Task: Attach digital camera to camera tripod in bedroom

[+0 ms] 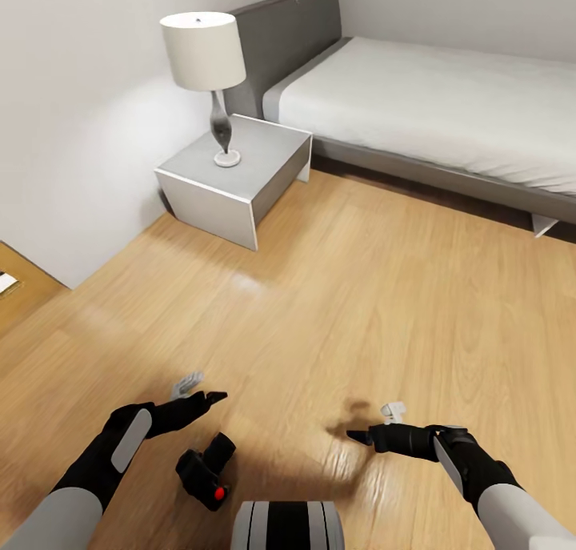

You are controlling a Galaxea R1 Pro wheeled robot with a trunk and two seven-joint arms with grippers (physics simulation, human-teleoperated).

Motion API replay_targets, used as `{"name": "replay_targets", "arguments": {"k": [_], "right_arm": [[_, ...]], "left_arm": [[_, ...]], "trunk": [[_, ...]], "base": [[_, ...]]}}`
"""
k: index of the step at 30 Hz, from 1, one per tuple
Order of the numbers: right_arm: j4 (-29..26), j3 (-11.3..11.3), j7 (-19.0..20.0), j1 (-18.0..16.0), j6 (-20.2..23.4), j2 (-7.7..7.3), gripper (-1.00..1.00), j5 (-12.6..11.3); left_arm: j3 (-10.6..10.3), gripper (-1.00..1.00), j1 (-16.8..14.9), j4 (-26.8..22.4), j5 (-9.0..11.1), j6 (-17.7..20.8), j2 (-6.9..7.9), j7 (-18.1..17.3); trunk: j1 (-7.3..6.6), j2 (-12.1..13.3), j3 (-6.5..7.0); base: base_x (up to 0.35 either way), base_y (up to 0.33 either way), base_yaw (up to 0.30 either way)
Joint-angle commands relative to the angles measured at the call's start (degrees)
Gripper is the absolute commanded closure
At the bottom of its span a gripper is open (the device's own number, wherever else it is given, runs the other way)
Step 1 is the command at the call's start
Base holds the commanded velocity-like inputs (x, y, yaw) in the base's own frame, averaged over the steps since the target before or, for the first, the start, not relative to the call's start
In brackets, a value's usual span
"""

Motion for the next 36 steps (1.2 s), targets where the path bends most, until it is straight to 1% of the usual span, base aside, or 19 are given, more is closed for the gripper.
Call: {"name": "replay_targets", "arguments": {"k": [1, 2, 3, 5, 6, 7, 9, 10, 13, 14, 16, 17, 19, 21, 22, 23, 25, 29, 36], "right_arm": [[-0.07, -0.43, 0.38, -0.01, 0.45, 0.02, -1.00, 0.35], [-0.07, -0.45, 0.38, -0.01, 0.38, -0.02, -1.00, 0.31], [-0.07, -0.46, 0.33, -0.01, 0.34, -0.03, -1.00, 0.29], [-0.02, -0.47, 0.19, -0.01, 0.29, 0.00, -1.00, 0.28], [0.02, -0.45, 0.15, -0.01, 0.26, 0.03, -1.00, 0.27], [0.16, -0.43, 0.09, -0.01, 0.22, 0.11, -1.00, 0.28], [0.27, -0.42, 0.05, -0.01, 0.19, 0.21, -1.00, 0.31], [0.34, -0.41, 0.06, -0.01, 0.18, 0.31, -1.00, 0.34], [0.39, -0.40, 0.07, -0.01, 0.16, 0.43, -1.00, 0.44], [0.42, -0.40, 0.07, -0.01, 0.15, 0.49, -1.00, 0.50], [0.44, -0.43, 0.03, -0.01, 0.15, 0.48, -1.00, 0.51], [0.44, -0.44, 0.02, -0.01, 0.15, 0.45, -1.00, 0.50], [0.45, -0.46, 0.00, -0.01, 0.15, 0.39, -1.00, 0.46], [0.45, -0.47, -0.03, -0.01, 0.15, 0.37, -1.00, 0.47], [0.47, -0.47, -0.06, -0.01, 0.15, 0.36, -1.00, 0.49], [0.49, -0.46, -0.07, -0.01, 0.15, 0.37, -1.00, 0.49], [0.62, -0.47, -0.09, -0.01, 0.15, 0.42, -1.00, 0.51], [0.86, -0.43, -0.24, -0.01, 0.14, 0.55, -1.00, 0.52], [0.97, -0.47, -0.93, -0.01, 0.16, 0.60, -1.00, 0.38]], "left_arm": [[0.11, -1.00, -0.02, 0.02, -0.21, 0.35, 0.00, -0.05], [0.10, -1.00, -0.02, 0.23, -1.42, 0.15, 0.02, -0.01], [0.15, -1.00, -0.02, -0.05, -4.30, -0.03, 0.69, -0.04], [0.18, -1.00, -0.02, -0.98, -7.77, -0.08, 1.85, -0.10], [0.17, -1.00, -0.02, -2.38, -10.76, -0.05, 3.14, -0.19], [0.18, -1.00, -0.02, -3.84, -13.13, -0.07, 4.72, -0.45], [0.17, -1.00, -0.02, -5.00, -14.78, -0.16, 6.72, -1.02], [0.13, -1.00, 0.00, -5.69, -15.84, -0.31, 8.83, -2.42], [0.10, -1.00, 0.20, -5.95, -16.97, -1.18, 11.63, -7.11], [0.09, -1.00, 0.34, -5.68, -17.53, -2.93, 13.24, -11.78], [0.08, -1.00, 0.54, -4.58, -19.16, -9.92, 16.07, -22.99], [0.07, -1.00, 0.57, -4.19, -19.77, -12.03, 16.76, -25.88], [0.10, -1.00, 0.64, -1.67, -22.79, -19.10, 19.10, -35.81], [0.14, -1.00, 0.65, 0.33, -24.13, -21.47, 19.83, -38.94], [0.18, -1.00, 0.66, 2.84, -25.02, -23.05, 20.26, -40.82], [0.19, -1.00, 0.67, 4.29, -25.39, -23.63, 20.39, -41.44], [0.28, -1.00, 0.68, 10.23, -26.31, -24.99, 20.55, -42.35], [0.41, -1.00, 0.68, 15.52, -26.80, -25.62, 20.66, -41.13], [0.47, -1.00, 0.68, 18.12, -26.68, -25.85, 20.59, -37.12]], "trunk": [[-0.01, -0.01, -0.04], [-0.01, -0.01, -0.04], [-0.01, -0.01, -0.04], [-0.01, -0.01, -0.04], [-0.01, -0.01, -0.04], [-0.01, -0.01, -0.04], [-0.01, -0.01, -0.04], [-0.01, -0.01, -0.04], [-0.01, -0.01, -0.04], [-0.01, -0.01, -0.04], [-0.01, -0.01, -0.04], [-0.01, -0.01, -0.04], [-0.01, -0.01, -0.04], [-0.01, -0.01, -0.04], [-0.01, -0.01, -0.04], [-0.01, -0.01, -0.04], [-0.01, -0.01, -0.04], [-0.01, -0.01, -0.04], [-0.01, -0.01, -0.04]], "base": [[0.000, 0.000, 0.000], [0.000, 0.000, 0.000], [0.000, 0.000, 0.000], [0.000, 0.000, 0.000], [0.000, 0.000, 0.000], [0.000, 0.000, 0.000], [0.000, 0.000, 0.000], [0.000, 0.000, 0.000], [0.000, 0.000, 0.000], [0.000, 0.000, 0.000], [0.000, 0.000, 0.000], [0.000, 0.000, 0.000], [0.000, 0.000, 0.000], [0.000, 0.000, 0.000], [0.000, 0.000, 0.000], [0.000, 0.000, 0.000], [0.000, 0.000, 0.000], [0.000, 0.000, 0.000], [0.000, 0.000, 0.000]]}}
